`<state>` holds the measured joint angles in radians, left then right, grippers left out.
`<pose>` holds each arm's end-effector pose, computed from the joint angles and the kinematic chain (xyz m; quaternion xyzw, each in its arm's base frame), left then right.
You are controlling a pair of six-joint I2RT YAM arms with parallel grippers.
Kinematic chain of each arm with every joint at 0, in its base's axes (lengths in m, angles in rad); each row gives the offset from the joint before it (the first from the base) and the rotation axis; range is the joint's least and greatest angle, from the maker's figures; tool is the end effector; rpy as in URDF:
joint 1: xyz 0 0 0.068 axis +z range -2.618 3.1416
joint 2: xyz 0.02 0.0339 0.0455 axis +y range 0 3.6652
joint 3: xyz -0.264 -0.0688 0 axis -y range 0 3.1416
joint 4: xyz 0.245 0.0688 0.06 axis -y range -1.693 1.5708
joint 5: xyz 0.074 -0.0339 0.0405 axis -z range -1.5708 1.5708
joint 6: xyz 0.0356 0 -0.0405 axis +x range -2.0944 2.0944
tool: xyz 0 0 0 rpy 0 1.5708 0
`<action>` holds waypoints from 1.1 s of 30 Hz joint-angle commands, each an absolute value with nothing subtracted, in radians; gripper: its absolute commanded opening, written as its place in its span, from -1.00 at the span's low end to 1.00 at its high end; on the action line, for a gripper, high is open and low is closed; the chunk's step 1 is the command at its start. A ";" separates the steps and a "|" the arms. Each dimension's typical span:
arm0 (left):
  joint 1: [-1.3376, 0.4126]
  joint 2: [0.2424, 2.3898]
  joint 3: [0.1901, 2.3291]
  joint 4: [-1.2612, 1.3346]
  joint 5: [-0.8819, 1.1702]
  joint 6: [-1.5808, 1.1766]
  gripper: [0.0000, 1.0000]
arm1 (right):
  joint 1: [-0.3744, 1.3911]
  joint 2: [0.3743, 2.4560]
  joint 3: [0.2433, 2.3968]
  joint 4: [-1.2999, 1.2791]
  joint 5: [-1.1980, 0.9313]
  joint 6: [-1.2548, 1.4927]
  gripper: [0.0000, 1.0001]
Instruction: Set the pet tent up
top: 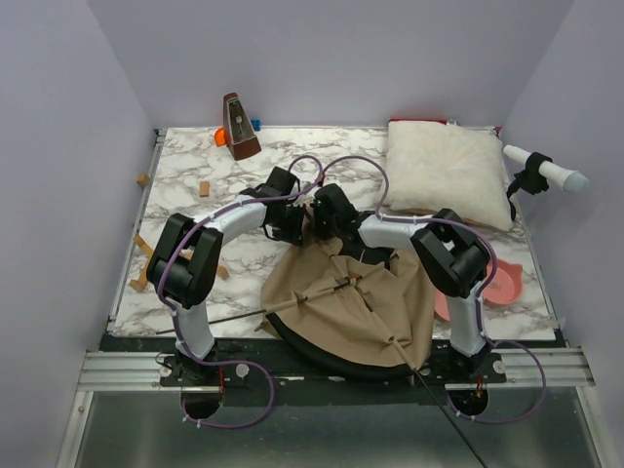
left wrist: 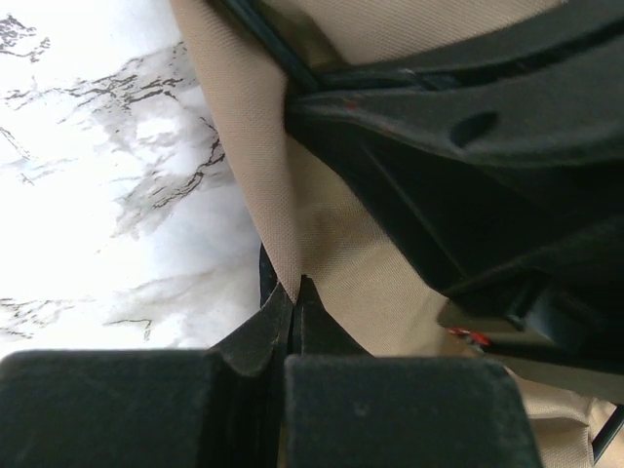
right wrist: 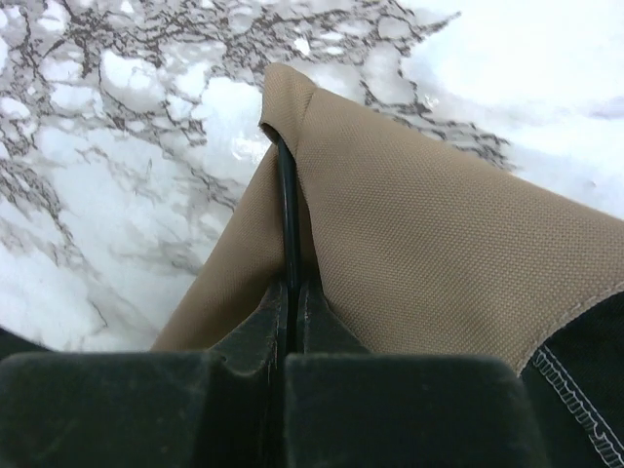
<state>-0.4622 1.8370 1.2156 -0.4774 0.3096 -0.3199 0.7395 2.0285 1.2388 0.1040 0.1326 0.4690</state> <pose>0.3287 -0.1759 0.1782 0.1043 0.9557 -0.2266 0.1564 0.3255 0.2906 0.1494 -0.0935 0.8973 0.1935 0.3857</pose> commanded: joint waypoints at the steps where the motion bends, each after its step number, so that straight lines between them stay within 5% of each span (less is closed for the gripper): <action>1: -0.472 1.852 1.235 -0.513 0.310 -0.308 -1.00 | 0.720 2.123 1.348 0.066 0.194 0.482 -0.99; 14: -0.467 1.813 1.242 -0.520 0.251 -0.288 -1.00 | 0.695 2.146 1.396 -0.022 0.144 0.540 -0.95; 24: -0.434 1.795 1.249 -0.521 0.261 -0.288 -1.00 | 0.696 1.887 1.180 0.093 0.030 0.441 0.13; 30: -0.431 1.787 1.244 -0.512 0.278 -0.291 -1.00 | 0.696 1.723 1.044 0.115 -0.080 0.399 0.54; 33: -0.431 1.781 1.243 -0.511 0.280 -0.291 -1.00 | 0.696 1.616 0.969 0.072 -0.089 0.394 0.59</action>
<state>-0.4332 1.8233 1.2304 -0.4973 0.2554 -0.2966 0.6998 1.7329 1.0489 0.0887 -0.0257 0.4259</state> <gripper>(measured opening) 0.010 0.785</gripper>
